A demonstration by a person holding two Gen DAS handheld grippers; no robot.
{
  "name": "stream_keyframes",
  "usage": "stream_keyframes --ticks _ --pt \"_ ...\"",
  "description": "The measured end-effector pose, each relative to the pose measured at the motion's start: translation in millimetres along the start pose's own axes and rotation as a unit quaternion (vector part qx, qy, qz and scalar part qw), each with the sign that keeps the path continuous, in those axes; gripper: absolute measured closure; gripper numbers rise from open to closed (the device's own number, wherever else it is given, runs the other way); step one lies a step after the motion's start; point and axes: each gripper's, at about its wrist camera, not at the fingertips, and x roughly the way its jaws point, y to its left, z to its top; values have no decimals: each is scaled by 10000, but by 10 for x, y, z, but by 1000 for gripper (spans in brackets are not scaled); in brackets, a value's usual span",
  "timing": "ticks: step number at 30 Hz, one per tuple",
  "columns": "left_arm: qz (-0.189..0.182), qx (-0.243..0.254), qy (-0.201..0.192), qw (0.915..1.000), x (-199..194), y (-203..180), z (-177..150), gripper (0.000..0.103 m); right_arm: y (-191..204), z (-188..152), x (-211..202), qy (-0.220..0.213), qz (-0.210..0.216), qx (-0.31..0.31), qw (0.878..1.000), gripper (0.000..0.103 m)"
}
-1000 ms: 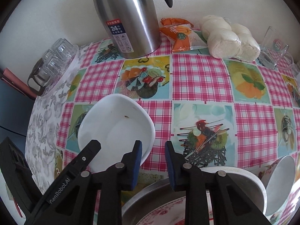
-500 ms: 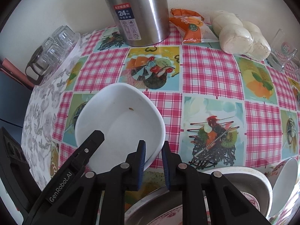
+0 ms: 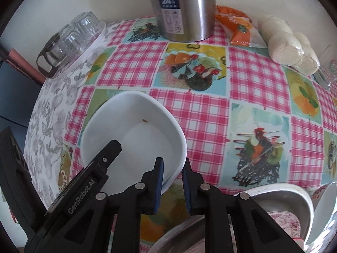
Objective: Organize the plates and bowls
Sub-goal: 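Lift the square bowl with both grippers and carry it over the tray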
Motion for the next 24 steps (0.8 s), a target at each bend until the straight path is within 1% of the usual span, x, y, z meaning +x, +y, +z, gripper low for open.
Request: stream_keyframes --ticks 2,5,9,11,14,18,24 --pt "-11 -16 17 10000 4 17 3 82 46 -11 14 7 -28 -68 10000 84" --pt "-45 4 61 10000 2 30 3 82 67 -25 11 6 -57 -86 9999 84" --pt "-123 -61 136 9998 -9 54 11 83 11 -42 -18 36 137 121 9998 84" --pt "-194 -84 143 9997 -42 47 8 83 6 -56 -47 13 162 144 9998 84" --pt "-322 -76 91 9994 -133 5 5 83 -7 -69 -155 -122 207 159 9996 84" --pt "-473 63 -17 9989 -287 -120 4 83 -73 -111 -376 -358 358 247 9984 84" --pt "-689 255 -177 9971 -512 -316 -51 83 -146 -209 -713 -766 423 252 9958 84"
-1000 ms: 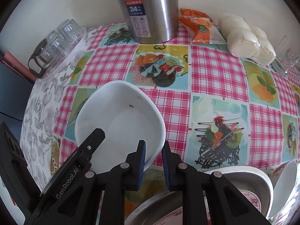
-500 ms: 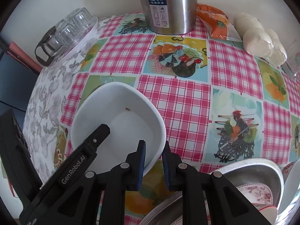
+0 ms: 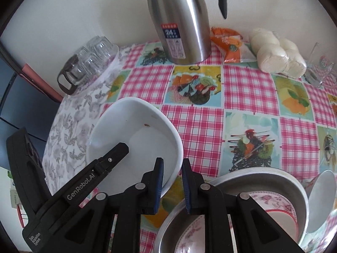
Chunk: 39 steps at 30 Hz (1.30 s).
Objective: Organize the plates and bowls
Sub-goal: 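Lift the square bowl with both grippers and carry it over the tray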
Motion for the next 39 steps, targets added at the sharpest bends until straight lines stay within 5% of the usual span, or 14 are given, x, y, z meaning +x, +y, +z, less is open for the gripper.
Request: stream_keyframes --ticks 39 --pt "-723 1284 -474 9879 -938 -895 -695 83 -569 -877 -1419 -1560 352 380 9864 84"
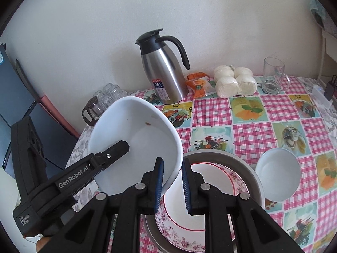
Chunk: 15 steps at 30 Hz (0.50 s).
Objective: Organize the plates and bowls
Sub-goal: 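Lift the square bowl with both grippers and carry it over the tray, then lower the square bowl into the strawberry bowl with both grippers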
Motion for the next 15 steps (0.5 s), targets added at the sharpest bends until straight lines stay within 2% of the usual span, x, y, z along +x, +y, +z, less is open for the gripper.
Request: stream_keyframes --ticks 4,15 --pt "-117 -13 -16 9999 -58 -41 -45 83 -30 -48 -127 -148 63 27 9999 84" --pt "-132 166 -164 9996 -219 -208 -163 83 -104 -168 -341 -400 118 26 9991 84"
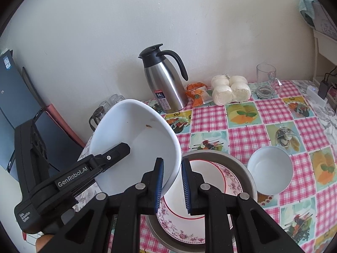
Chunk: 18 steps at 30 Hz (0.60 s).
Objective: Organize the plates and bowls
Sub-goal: 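Lower the square bowl into the strawberry bowl with both grippers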
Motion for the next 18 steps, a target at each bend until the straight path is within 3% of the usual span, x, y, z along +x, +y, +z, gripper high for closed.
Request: stream_keyframes --ticks 11,18 --pt "-55 28 -23 10000 5 -187 -66 83 -154 -10 -139 -88 7 80 9999 84" --pt "-83 136 198 9997 139 -335 -162 83 -376 13 -176 -34 -47 316 9995 84"
